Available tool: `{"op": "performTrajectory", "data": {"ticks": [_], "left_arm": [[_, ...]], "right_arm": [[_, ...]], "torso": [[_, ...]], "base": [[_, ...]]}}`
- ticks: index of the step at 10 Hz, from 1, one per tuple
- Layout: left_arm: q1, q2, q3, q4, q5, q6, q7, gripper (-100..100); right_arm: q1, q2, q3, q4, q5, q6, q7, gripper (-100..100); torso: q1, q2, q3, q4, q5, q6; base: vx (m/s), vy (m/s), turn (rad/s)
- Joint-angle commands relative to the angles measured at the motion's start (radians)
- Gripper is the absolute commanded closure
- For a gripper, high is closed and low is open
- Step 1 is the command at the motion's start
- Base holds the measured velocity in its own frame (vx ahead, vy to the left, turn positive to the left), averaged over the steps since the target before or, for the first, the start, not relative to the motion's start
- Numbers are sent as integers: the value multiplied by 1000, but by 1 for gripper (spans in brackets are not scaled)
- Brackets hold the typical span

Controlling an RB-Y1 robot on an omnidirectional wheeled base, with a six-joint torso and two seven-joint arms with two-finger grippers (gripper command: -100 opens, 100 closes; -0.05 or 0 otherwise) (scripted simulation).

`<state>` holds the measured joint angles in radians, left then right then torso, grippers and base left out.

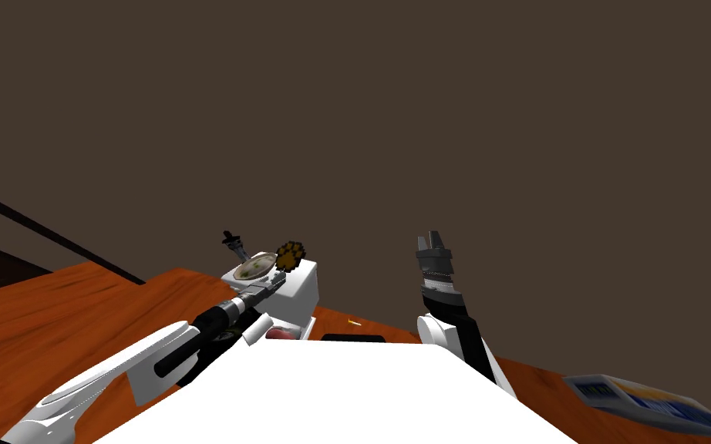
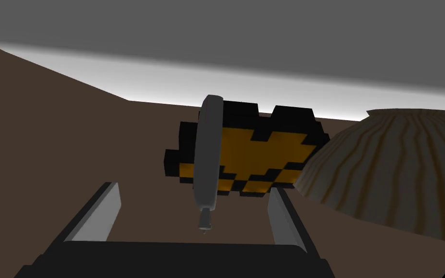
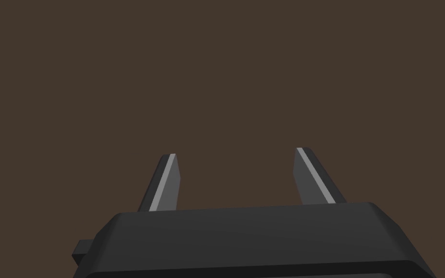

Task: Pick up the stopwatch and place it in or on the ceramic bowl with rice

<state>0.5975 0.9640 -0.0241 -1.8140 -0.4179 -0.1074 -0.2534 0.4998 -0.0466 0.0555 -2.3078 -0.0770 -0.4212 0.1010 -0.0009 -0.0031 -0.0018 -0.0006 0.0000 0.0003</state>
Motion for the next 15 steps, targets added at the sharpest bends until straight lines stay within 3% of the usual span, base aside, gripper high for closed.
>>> {"op": "performTrajectory", "data": {"ticks": [1,2,6,7,8,9,10,15], "left_arm": [[0,0,0,0,0,0,0,-100],[-2,-1,-1,2,0,0,-1,100],[-2,-1,1,2,0,0,-1,100],[-2,-1,1,2,0,0,-1,0],[-2,-1,1,2,0,0,-1,100],[-2,-1,1,2,0,0,-1,0],[7,39,14,-22,29,-2,15,100],[33,134,47,-78,93,-2,54,100]], "right_arm": [[0,0,0,0,0,0,0,0],[0,0,0,0,0,0,0,0],[0,0,0,0,0,0,0,0],[0,0,0,0,0,0,0,0],[0,0,0,0,0,0,0,0],[0,0,0,0,0,0,0,0],[0,0,0,0,0,0,0,0],[0,0,0,0,0,0,0,0]], "torso": [[0,0,0,0,0,0],[0,1,0,0,0,-1],[1,2,1,0,1,0],[1,2,1,0,1,0],[1,2,1,0,1,0],[1,2,1,0,1,0],[1,2,1,0,1,0],[3,4,2,0,1,0]], "base": [[37,1,-28],[5,0,5],[0,0,0],[0,0,0],[0,0,0],[0,0,0],[-2,9,35],[-4,26,31]]}}
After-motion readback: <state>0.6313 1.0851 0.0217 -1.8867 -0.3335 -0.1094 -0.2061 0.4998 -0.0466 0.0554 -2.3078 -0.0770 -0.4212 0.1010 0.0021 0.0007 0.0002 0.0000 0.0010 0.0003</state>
